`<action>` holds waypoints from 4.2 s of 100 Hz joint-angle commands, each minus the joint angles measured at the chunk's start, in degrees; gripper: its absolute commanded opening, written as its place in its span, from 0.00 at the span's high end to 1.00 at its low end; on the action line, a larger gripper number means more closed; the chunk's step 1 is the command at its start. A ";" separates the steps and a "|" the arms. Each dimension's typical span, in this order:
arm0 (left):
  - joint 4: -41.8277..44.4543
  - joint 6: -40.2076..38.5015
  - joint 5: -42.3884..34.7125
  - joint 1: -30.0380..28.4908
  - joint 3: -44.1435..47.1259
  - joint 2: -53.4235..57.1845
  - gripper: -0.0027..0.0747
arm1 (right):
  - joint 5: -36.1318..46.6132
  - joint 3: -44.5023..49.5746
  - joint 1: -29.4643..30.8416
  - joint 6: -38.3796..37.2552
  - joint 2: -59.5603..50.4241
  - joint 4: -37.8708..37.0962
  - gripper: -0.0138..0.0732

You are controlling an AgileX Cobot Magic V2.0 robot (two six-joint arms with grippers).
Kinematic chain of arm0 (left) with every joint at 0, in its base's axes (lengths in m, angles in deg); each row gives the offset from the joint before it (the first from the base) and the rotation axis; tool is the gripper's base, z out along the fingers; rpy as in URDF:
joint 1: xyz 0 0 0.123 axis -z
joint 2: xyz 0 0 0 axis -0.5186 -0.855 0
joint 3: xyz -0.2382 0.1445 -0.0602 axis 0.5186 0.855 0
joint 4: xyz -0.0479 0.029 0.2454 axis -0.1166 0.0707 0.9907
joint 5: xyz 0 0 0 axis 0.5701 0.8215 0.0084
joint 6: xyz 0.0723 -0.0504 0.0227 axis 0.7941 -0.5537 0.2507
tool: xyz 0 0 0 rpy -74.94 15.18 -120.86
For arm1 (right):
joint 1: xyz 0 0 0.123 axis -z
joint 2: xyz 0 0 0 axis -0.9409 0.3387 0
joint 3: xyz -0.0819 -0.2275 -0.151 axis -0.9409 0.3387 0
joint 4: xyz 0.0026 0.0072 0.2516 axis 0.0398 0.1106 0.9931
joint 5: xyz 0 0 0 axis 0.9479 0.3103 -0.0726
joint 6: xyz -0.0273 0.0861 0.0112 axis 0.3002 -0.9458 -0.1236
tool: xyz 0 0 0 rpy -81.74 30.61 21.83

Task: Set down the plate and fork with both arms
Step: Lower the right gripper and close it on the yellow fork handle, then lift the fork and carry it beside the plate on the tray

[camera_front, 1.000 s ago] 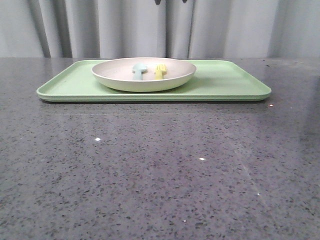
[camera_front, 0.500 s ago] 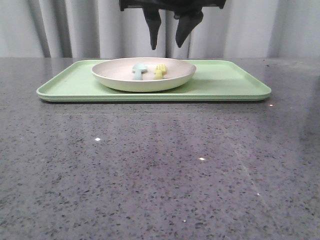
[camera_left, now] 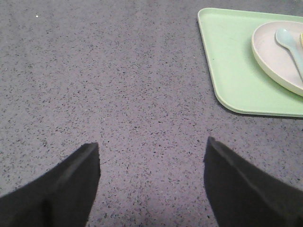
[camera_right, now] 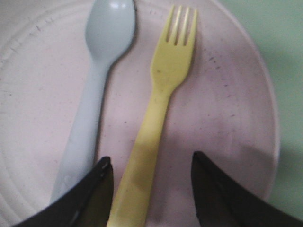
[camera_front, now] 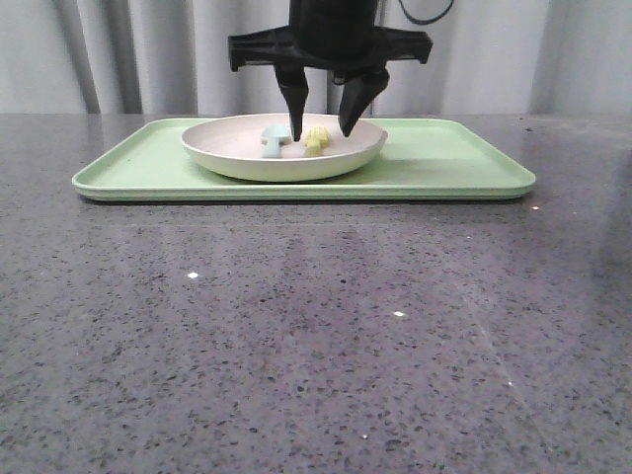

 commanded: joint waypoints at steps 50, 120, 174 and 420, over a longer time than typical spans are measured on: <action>-0.39 -0.54 -4.28 -0.24 -1.52 -0.03 0.37 | 1.76 -2.05 0.05 0.01 -2.11 -0.16 0.40; -0.39 -0.54 -4.49 -0.24 -1.52 -0.03 0.37 | 1.26 -2.05 0.05 0.01 -0.89 1.47 0.54; -0.39 -0.54 -4.49 -0.24 -1.52 -0.03 0.37 | 0.70 -2.05 0.05 -0.96 -1.20 1.52 0.71; -0.39 -0.54 -5.42 -0.24 -1.52 -0.03 0.37 | 18.55 29.17 12.88 8.60 -20.96 7.51 0.71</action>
